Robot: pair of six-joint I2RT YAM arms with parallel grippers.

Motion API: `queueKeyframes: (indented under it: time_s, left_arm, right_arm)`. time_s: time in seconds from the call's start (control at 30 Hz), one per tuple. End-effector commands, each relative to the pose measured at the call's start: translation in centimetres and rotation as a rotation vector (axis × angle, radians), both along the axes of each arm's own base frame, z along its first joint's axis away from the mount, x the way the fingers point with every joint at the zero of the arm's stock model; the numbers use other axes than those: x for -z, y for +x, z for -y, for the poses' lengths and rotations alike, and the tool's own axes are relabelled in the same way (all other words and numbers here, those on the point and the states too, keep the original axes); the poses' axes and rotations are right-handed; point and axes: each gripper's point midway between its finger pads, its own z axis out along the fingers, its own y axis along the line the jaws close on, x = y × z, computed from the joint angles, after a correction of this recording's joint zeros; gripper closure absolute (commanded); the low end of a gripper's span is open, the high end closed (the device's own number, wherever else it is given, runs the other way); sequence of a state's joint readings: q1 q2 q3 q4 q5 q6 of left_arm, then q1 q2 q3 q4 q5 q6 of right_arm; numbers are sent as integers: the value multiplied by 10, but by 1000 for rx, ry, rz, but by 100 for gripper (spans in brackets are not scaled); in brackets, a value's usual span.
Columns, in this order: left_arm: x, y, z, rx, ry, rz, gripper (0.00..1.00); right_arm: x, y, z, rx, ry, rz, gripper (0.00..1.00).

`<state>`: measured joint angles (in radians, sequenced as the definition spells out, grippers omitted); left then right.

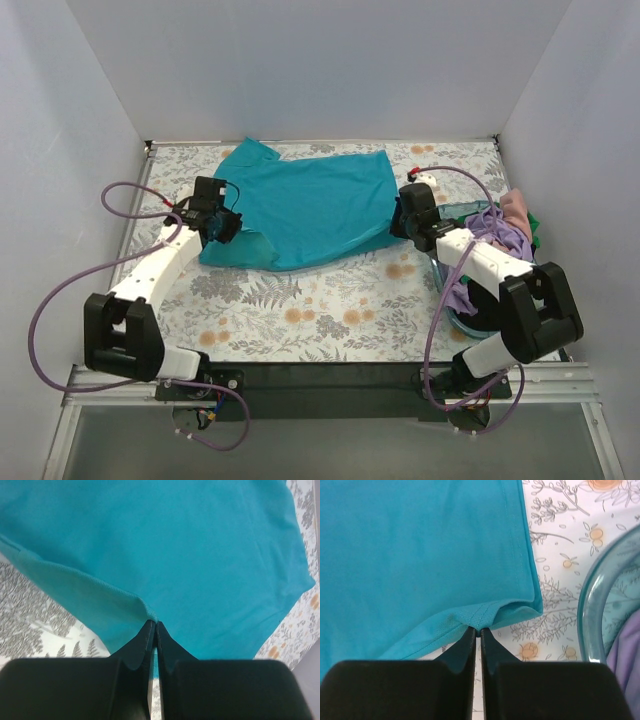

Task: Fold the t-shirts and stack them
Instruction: Fold the tshirt

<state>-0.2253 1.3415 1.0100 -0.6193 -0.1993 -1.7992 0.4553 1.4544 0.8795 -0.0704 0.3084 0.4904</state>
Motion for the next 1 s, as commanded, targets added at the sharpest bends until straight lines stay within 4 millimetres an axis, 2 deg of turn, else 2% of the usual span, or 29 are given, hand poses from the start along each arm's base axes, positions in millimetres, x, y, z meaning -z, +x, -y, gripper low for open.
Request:
queueKeyframes:
  time_s: [0.0, 0.07, 0.1, 0.13, 0.17, 0.2, 0.23, 0.27, 0.4, 0.47, 0.5, 0.53, 0.57, 0.63, 0.7, 0.73, 0.77, 0.97]
  left_arm:
    - [-21, 33, -9, -20, 11, 74, 100]
    - [-21, 50, -15, -36, 12, 80, 100]
    - [-20, 56, -17, -42, 9, 78, 100]
    - [-21, 63, -22, -51, 13, 88, 100]
    - [-12, 69, -25, -56, 15, 69, 100]
    - [-18, 79, -27, -61, 16, 93, 100]
    - [-17, 85, -30, -69, 17, 96, 100]
    - [-15, 91, -33, -71, 19, 94, 100]
    - [4, 123, -37, -51, 33, 75, 100]
    - [13, 130, -41, -56, 43, 59, 100]
    - [26, 136, -43, -54, 49, 42, 100]
    - [24, 143, -43, -51, 50, 50, 100]
    - [28, 146, -46, -57, 55, 41, 100]
    - [38, 154, -49, -75, 64, 29, 100]
    - [43, 158, -56, -107, 78, 22, 100]
    - [46, 163, -59, -115, 79, 18, 100]
    - [48, 165, -61, -122, 75, 14, 100]
    - [55, 172, -74, -210, 75, -5, 100]
  right_arm:
    - [-23, 28, -12, -62, 28, 55, 94]
    - [-19, 37, -14, -77, 31, 38, 94]
    - [-26, 44, -18, -85, 38, 53, 94]
    - [-25, 48, -17, -91, 34, 48, 94]
    - [-17, 52, -19, -99, 33, 30, 94]
    - [-23, 59, -22, -101, 39, 42, 94]
    - [-15, 63, -21, -101, 29, 24, 94]
    - [-15, 68, -22, -104, 31, 25, 95]
    - [-10, 86, -21, -95, 14, 18, 95]
    - [-7, 97, -15, -63, -9, 19, 96]
    - [-6, 100, -13, -52, -13, 19, 96]
    - [1, 105, -9, -40, -23, 9, 94]
    - [-3, 112, -8, -30, -22, 20, 94]
    - [7, 119, -3, -19, -34, 3, 93]
    - [5, 128, 0, -6, -41, 8, 93]
    - [12, 133, 4, 1, -45, -6, 91]
    - [9, 137, 1, -15, -30, -9, 91]
    - [14, 147, 1, -19, -28, -37, 83]
